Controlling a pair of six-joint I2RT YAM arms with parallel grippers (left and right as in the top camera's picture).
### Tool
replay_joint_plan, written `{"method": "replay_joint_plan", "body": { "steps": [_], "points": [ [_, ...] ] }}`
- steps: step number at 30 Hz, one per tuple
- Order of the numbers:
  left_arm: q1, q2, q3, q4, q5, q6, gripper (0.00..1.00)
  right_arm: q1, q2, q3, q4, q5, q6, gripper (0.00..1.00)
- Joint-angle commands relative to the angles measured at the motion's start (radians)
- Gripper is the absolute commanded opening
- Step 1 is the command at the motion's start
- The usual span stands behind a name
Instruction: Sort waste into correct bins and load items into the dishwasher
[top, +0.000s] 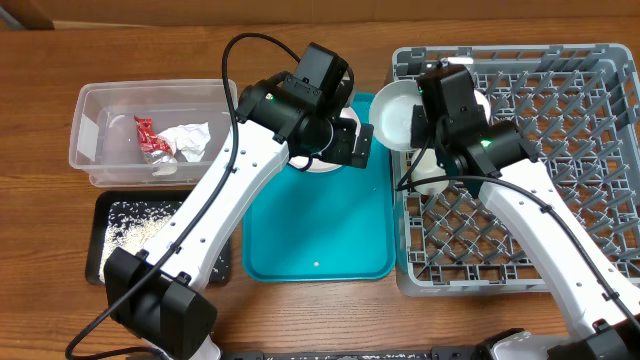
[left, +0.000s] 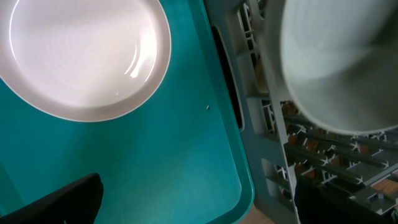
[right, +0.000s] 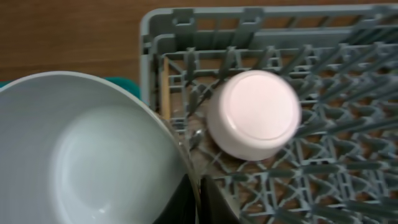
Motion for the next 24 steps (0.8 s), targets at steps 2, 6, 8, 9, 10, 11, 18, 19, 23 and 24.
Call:
{"method": "replay_joint_plan", "body": {
  "steps": [2, 6, 8, 9, 10, 11, 18, 19, 23, 24],
  "points": [
    [-0.006, 0.005, 0.003, 0.0, 0.0, 0.016, 1.0, -0.028, -0.002, 0.019, -0.017, 0.2, 0.011, 0.04],
    [-0.006, 0.005, 0.003, 0.0, 0.0, 0.016, 1.0, -0.064, -0.002, 0.019, -0.063, 0.312, 0.013, 0.04],
    [-0.006, 0.005, 0.003, 0.0, 0.0, 0.016, 1.0, -0.091, -0.002, 0.019, -0.079, 0.333, 0.016, 0.04],
    [-0.006, 0.005, 0.003, 0.0, 0.0, 0.016, 1.0, -0.105, -0.002, 0.019, -0.085, 0.333, 0.016, 0.04],
    [-0.006, 0.005, 0.003, 0.001, 0.0, 0.016, 1.0, -0.122, -0.002, 0.019, -0.095, 0.332, 0.02, 0.04],
    [-0.006, 0.005, 0.003, 0.0, 0.0, 0.016, 1.0, -0.136, -0.002, 0.019, -0.102, 0.332, 0.02, 0.04],
    [-0.006, 0.005, 0.003, 0.001, 0.0, 0.016, 1.0, -0.274, -0.002, 0.019, -0.092, 0.336, 0.032, 0.04],
    [-0.006, 0.005, 0.003, 0.0, 0.0, 0.016, 1.0, -0.304, -0.001, 0.019, -0.074, 0.336, 0.051, 0.04],
    [-0.006, 0.005, 0.003, 0.0, 0.0, 0.016, 1.0, -0.408, 0.003, 0.019, -0.01, 0.331, 0.078, 0.04],
    [-0.006, 0.005, 0.003, 0.0, 0.0, 0.016, 1.0, -0.431, 0.003, 0.019, 0.004, 0.33, 0.08, 0.04]
  ]
}}
